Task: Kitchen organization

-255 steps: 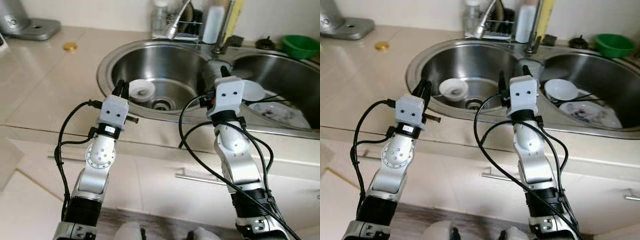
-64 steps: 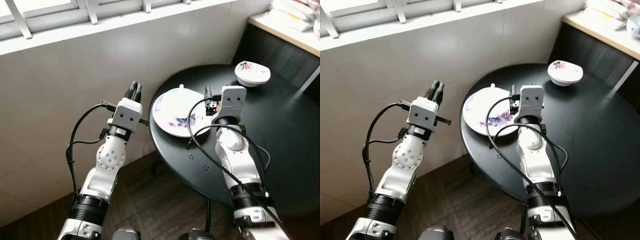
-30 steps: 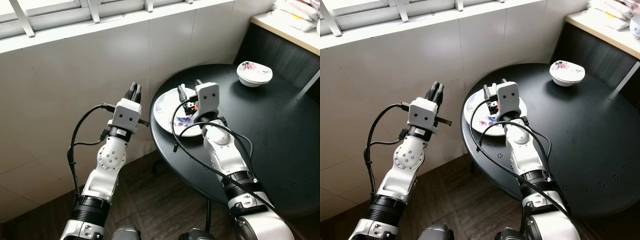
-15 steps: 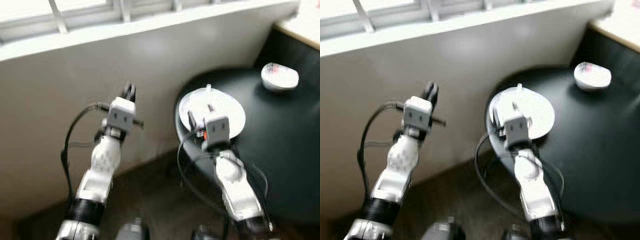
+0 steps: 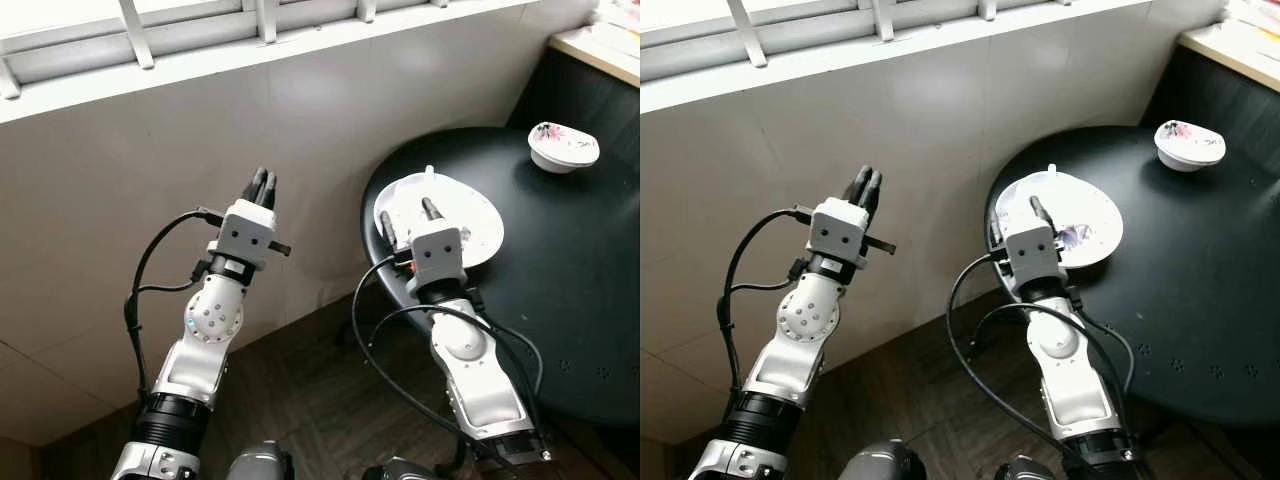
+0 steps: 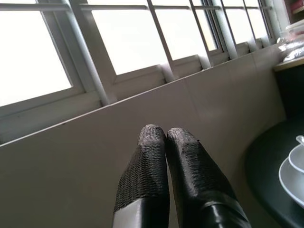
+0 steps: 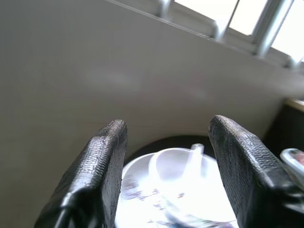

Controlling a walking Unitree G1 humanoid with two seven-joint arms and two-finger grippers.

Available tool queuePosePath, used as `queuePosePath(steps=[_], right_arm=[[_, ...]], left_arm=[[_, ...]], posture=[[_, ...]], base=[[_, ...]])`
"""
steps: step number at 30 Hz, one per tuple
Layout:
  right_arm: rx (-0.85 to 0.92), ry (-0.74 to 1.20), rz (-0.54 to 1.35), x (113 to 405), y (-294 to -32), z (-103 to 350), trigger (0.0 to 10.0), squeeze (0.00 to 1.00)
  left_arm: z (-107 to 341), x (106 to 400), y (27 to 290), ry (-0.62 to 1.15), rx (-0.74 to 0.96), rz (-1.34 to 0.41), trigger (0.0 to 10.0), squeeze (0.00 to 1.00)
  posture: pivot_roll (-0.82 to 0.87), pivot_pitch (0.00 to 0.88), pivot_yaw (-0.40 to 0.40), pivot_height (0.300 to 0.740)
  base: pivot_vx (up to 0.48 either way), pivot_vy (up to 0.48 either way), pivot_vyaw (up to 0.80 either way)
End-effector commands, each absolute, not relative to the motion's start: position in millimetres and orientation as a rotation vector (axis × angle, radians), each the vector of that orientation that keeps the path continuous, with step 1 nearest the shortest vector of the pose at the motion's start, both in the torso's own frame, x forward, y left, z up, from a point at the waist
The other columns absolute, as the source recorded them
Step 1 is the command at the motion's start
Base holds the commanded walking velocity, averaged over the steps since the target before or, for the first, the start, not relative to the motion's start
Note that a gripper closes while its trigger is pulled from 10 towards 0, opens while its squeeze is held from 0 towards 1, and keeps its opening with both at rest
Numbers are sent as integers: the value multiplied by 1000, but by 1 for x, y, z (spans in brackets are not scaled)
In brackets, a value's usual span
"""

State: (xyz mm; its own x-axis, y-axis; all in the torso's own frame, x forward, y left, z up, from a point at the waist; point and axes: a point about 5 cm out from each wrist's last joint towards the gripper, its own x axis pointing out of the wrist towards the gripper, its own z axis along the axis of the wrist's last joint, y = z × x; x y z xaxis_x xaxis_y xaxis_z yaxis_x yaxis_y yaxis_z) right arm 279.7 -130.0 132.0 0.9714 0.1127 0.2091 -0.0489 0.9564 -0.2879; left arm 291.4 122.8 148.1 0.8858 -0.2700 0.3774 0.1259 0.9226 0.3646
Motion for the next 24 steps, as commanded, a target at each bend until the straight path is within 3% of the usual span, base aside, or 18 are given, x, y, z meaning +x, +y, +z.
queuePosePath(steps=[1, 17, 24], right_arm=[[-294, -248, 49, 284, -135, 140, 10000, 0], [-307, -285, 3, 292, -137, 150, 10000, 0], [-309, -278, 7, 292, -136, 148, 10000, 0]], left_arm=[[151, 293, 120, -448, 338, -219, 10000, 0], [152, 293, 120, -455, 333, -215, 10000, 0], [153, 292, 118, -464, 319, -217, 10000, 0]], posture=[[138, 0, -18, 740], [138, 0, -17, 740], [139, 0, -21, 740]], base=[[349, 0, 0], [334, 0, 0], [72, 0, 0]])
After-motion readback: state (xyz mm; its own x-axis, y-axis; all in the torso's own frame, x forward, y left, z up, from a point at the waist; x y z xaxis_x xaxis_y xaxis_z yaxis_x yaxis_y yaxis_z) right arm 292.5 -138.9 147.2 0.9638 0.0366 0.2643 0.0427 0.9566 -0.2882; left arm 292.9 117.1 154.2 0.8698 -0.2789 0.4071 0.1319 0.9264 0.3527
